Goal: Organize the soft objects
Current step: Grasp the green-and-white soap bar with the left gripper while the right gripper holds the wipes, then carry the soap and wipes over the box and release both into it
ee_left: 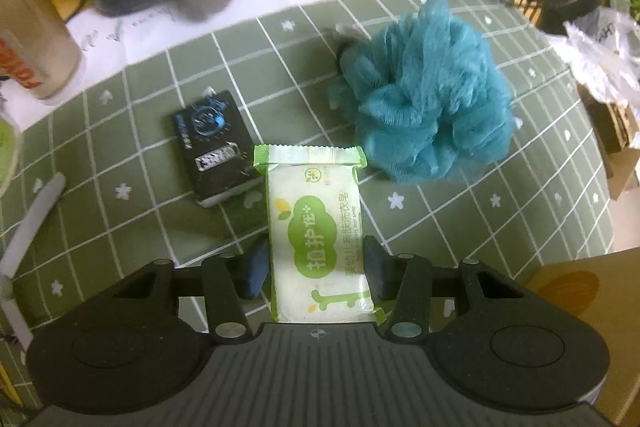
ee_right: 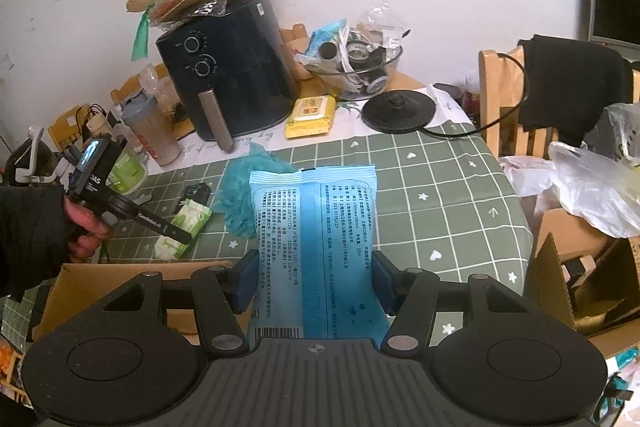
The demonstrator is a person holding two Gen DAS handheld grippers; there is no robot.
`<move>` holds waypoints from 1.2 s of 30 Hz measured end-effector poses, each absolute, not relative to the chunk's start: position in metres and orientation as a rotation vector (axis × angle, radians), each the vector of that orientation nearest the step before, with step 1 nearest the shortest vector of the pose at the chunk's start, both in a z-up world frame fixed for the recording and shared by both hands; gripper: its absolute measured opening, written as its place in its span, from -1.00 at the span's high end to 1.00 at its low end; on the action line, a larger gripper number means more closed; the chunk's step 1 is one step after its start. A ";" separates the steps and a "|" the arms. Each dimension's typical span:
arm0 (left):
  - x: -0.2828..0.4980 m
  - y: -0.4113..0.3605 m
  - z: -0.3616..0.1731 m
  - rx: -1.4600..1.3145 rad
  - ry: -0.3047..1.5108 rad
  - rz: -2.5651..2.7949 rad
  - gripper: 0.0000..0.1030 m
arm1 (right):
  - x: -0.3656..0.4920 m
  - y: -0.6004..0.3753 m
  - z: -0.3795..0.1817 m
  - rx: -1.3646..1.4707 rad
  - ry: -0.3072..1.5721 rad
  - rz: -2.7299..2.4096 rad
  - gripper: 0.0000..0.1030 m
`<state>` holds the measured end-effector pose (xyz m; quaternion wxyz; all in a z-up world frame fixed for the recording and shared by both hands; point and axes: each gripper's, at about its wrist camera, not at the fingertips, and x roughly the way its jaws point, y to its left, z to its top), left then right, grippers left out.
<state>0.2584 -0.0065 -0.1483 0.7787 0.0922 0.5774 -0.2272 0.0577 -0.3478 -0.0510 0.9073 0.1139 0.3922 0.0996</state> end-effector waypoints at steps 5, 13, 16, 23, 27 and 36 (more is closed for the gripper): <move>0.249 0.005 -0.120 0.145 1.182 -0.485 0.08 | 0.062 -0.337 -0.043 0.229 0.816 0.238 -0.18; 0.227 0.011 -0.080 0.097 1.068 -0.482 0.08 | 0.066 -0.319 -0.028 0.218 0.816 0.300 -0.18; 0.216 0.015 -0.065 0.069 1.033 -0.481 0.08 | 0.067 -0.313 -0.024 0.218 0.820 0.319 -0.18; 0.188 0.023 -0.033 -0.003 0.966 -0.489 0.08 | 0.068 -0.296 -0.021 0.198 0.854 0.360 -0.18; 0.170 0.026 -0.020 -0.033 0.941 -0.494 0.08 | 0.066 -0.288 -0.020 0.194 0.869 0.388 -0.18; 0.127 0.035 -0.005 -0.086 0.926 -0.501 0.08 | 0.060 -0.274 -0.019 0.195 0.881 0.421 -0.18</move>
